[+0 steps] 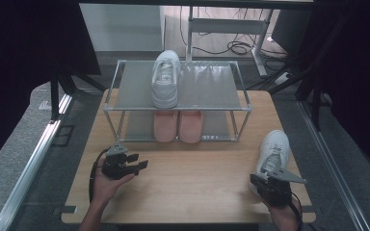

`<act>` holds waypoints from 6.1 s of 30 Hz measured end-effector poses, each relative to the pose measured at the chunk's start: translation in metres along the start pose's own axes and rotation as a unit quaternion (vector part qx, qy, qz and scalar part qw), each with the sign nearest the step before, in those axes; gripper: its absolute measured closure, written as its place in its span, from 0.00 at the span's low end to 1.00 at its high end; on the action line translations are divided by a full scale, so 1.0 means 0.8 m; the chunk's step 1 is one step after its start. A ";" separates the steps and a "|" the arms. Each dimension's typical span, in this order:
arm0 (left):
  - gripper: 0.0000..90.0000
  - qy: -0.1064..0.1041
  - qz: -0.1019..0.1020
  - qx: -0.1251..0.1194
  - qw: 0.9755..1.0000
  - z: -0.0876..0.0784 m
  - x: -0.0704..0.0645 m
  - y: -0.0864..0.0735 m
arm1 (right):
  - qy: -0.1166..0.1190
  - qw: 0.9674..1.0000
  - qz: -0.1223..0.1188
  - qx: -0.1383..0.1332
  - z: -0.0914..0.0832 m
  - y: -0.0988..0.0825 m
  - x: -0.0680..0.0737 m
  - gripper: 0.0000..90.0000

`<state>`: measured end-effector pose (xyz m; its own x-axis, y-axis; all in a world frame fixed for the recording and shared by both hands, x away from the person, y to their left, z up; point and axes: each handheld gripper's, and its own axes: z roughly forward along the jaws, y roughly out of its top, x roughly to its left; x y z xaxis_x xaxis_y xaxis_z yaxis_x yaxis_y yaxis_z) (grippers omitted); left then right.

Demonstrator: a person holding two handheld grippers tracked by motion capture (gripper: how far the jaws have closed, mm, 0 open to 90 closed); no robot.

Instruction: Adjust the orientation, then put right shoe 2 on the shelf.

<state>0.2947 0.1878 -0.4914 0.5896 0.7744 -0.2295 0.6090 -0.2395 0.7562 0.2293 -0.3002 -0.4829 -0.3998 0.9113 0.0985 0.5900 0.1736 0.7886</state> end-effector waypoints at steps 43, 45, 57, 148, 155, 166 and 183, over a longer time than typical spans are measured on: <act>0.52 -0.003 0.001 0.005 1.000 0.004 -0.003 0.001 | -0.014 0.998 0.027 -0.056 -0.063 -0.004 -0.048 1.00; 0.52 -0.003 0.001 0.005 1.000 0.004 -0.003 0.001 | -0.011 0.997 0.029 -0.065 -0.066 0.005 -0.054 1.00; 0.52 -0.004 0.001 0.007 1.000 0.006 -0.003 0.001 | -0.035 0.994 0.045 -0.090 -0.053 0.056 -0.134 1.00; 0.52 -0.006 0.003 0.013 1.000 0.010 -0.004 0.000 | 0.058 0.991 0.069 -0.102 -0.005 0.053 -0.200 0.72; 0.52 -0.008 0.003 0.014 1.000 0.011 -0.005 0.000 | 0.062 0.989 0.070 -0.119 -0.032 0.040 -0.191 0.69; 0.52 -0.010 0.004 0.013 1.000 0.011 -0.007 0.001 | 0.069 0.989 0.076 -0.109 -0.035 0.025 -0.178 0.67; 0.52 -0.009 0.006 0.015 1.000 0.011 -0.008 0.001 | 0.035 0.993 0.073 -0.082 -0.007 0.021 -0.181 0.63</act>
<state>0.2963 0.1776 -0.4953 0.6052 0.7615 -0.2319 0.6174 -0.2652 0.7406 0.2932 -0.4310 -0.4801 -0.3696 0.8929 0.2571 0.5254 -0.0274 0.8504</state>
